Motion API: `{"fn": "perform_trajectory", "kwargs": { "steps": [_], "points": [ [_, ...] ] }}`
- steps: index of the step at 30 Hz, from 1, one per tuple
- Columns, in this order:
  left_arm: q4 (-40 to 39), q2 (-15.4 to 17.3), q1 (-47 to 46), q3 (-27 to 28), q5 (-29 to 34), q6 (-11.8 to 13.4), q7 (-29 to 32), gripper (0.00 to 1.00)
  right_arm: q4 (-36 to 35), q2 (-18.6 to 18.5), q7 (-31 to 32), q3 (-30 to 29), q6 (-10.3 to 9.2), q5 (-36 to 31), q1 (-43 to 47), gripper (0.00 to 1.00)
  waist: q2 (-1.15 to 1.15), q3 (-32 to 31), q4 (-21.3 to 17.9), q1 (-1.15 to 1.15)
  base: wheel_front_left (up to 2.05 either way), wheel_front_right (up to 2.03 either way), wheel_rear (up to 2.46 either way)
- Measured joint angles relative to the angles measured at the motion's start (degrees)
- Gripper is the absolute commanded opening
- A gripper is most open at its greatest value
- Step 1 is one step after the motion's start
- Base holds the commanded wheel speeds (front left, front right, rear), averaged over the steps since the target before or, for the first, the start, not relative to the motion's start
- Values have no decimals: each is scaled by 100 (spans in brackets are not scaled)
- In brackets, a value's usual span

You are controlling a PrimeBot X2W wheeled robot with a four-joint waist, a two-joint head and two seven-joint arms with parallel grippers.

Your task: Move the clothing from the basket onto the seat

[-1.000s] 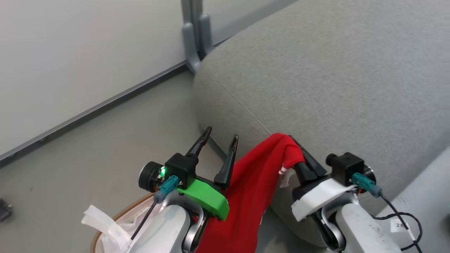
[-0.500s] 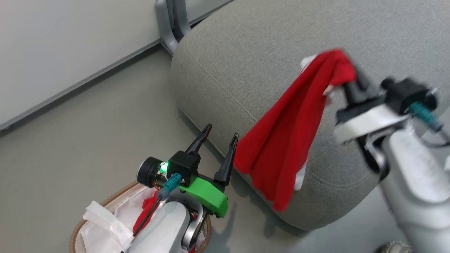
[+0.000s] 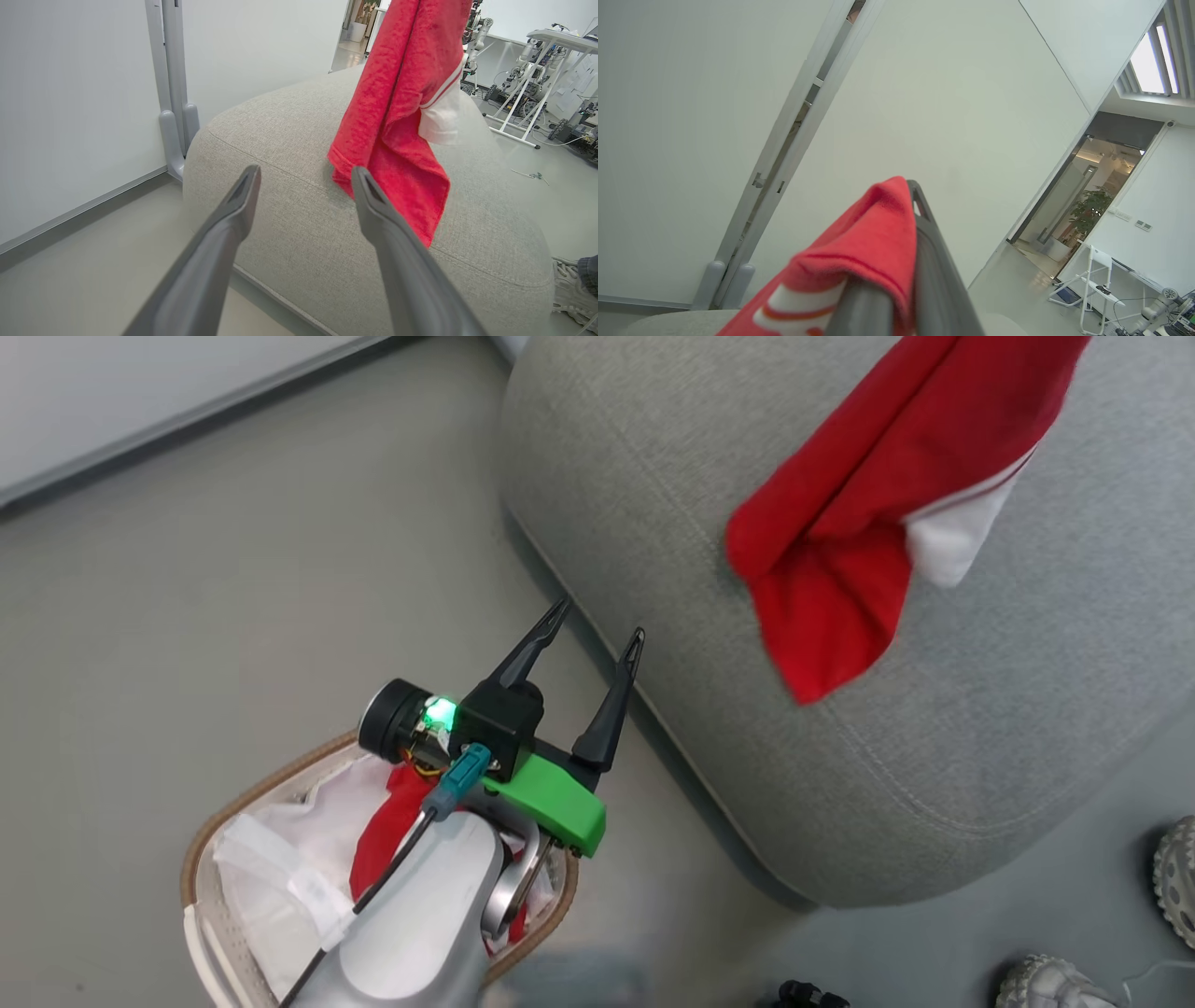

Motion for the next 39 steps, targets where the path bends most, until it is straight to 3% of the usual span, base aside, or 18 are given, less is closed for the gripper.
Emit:
{"fn": "perform_trajectory", "kwargs": {
  "steps": [6,15,25,35,36,38,39],
  "points": [
    [-42,-1,-171,-56,47,-9,0,100,369,-141,-1,-164,0,-105,-519,0,0,402,316,0,0,0,0],
    [-47,1,-432,-81,100,2,0,100,808,-34,0,-482,0,-266,-354,0,0,949,752,0,0,0,0],
    [34,2,-495,-52,149,3,0,100,1351,416,0,-818,0,-387,617,0,0,1363,1117,1,0,0,0],
    [152,0,-347,36,98,1,0,100,1417,938,0,-1106,0,-354,1853,0,0,1109,1092,0,0,0,0],
    [163,0,-336,62,90,1,0,100,1411,990,0,-1160,0,-349,1939,11,0,1060,1081,0,0,0,0],
    [191,1,-295,122,88,2,0,100,1336,1076,0,-1247,0,-349,2089,100,0,961,1059,0,0,0,0],
    [209,0,-254,156,86,7,0,100,1298,1124,0,-1268,0,-349,2174,100,0,906,1049,0,0,0,0]
  ]
}}
